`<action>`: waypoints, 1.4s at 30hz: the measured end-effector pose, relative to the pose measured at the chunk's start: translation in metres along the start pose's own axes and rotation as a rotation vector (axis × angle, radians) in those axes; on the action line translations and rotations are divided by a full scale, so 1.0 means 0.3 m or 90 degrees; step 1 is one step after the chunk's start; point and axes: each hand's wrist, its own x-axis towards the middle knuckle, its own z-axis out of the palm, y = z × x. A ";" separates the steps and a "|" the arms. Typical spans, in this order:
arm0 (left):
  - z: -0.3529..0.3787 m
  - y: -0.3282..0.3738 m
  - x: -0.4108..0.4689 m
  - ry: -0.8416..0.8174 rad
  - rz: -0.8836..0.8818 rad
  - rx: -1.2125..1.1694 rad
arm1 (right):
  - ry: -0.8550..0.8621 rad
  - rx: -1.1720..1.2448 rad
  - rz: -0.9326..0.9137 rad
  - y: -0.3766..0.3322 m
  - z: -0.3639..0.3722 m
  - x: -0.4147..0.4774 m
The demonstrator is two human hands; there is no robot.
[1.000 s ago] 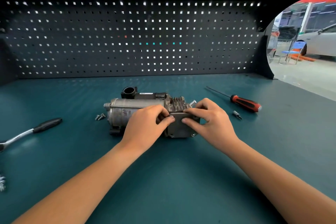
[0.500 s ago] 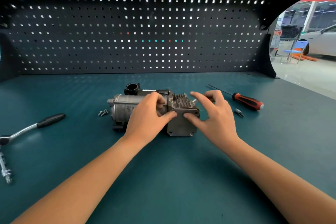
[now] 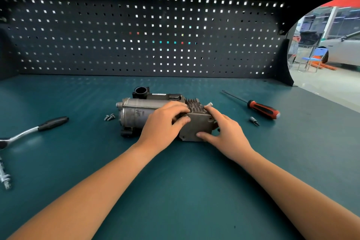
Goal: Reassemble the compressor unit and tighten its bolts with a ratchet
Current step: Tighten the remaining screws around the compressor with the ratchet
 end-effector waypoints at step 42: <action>-0.295 -0.470 -0.049 -0.063 -0.320 0.317 | 0.016 0.071 -0.049 -0.039 -0.011 -0.053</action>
